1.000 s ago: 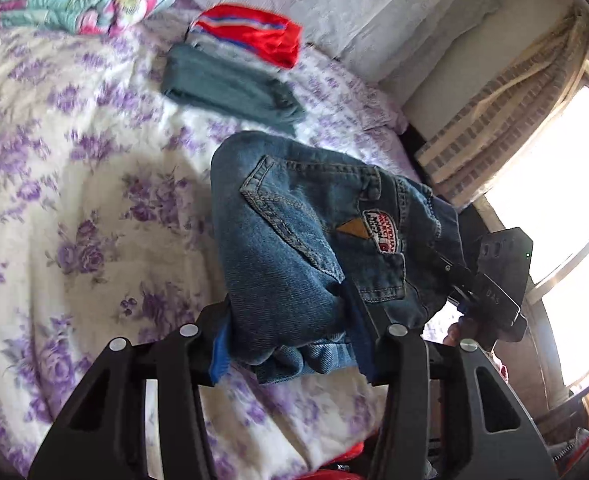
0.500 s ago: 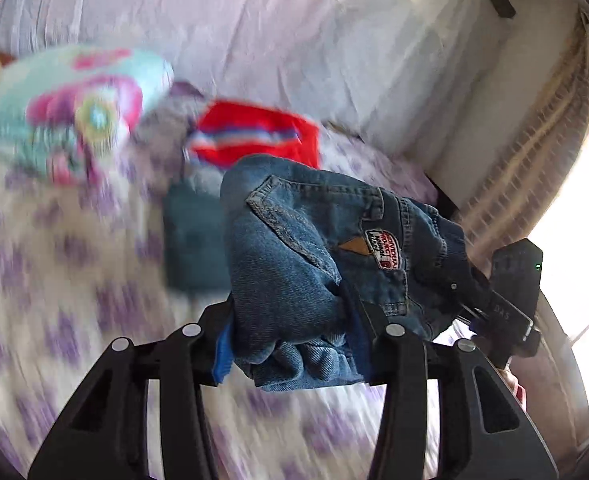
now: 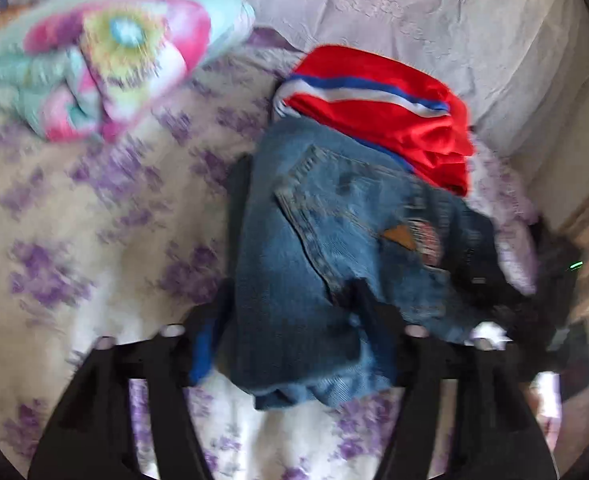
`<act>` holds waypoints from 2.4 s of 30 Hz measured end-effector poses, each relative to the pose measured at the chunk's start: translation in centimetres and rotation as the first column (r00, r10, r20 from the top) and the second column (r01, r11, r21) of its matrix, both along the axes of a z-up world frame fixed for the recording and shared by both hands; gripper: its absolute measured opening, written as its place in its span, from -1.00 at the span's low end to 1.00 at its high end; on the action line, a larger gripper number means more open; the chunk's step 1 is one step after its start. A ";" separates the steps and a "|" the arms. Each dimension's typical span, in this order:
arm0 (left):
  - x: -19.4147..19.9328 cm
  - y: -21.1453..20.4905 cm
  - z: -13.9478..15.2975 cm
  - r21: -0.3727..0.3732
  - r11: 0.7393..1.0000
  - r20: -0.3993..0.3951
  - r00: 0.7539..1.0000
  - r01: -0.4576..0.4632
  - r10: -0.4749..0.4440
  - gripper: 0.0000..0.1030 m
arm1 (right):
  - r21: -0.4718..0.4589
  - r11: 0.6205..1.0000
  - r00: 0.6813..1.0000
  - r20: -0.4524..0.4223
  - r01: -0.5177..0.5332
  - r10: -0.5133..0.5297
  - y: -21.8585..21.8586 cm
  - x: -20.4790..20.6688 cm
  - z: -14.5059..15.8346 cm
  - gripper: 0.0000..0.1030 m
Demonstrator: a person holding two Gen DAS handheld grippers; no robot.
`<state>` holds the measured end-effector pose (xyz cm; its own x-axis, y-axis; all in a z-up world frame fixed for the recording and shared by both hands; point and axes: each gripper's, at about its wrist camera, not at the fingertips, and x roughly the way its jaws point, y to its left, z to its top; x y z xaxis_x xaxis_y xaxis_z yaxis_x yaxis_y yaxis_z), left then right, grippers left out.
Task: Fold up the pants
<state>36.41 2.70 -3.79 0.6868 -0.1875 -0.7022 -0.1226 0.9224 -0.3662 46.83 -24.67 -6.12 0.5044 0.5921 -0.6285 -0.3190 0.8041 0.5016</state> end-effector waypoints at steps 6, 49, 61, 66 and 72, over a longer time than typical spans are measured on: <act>-1.4 1.0 0.6 0.029 0.997 0.030 0.997 -0.065 0.064 0.57 | -0.061 0.996 0.990 0.129 0.066 -0.058 -0.6 -2.5 3.0 0.30; -12.4 -5.2 2.9 0.375 0.915 0.250 0.967 -0.149 0.055 0.90 | -0.263 0.912 0.858 0.490 0.314 -0.154 1.1 -20.1 4.4 0.93; -13.8 -8.1 2.3 0.434 0.897 0.261 0.965 -0.091 -0.029 0.90 | -0.218 0.923 0.865 0.465 0.318 -0.189 -0.1 -19.9 4.2 0.93; -14.2 -7.7 2.3 0.410 0.904 0.276 0.961 -0.119 0.001 0.90 | -0.239 0.921 0.865 0.474 0.309 -0.167 0.5 -20.1 4.2 0.93; -14.1 -7.6 2.2 0.423 0.897 0.267 0.964 -0.130 0.013 0.90 | -0.246 0.919 0.862 0.480 0.309 -0.161 0.6 -20.3 4.2 0.93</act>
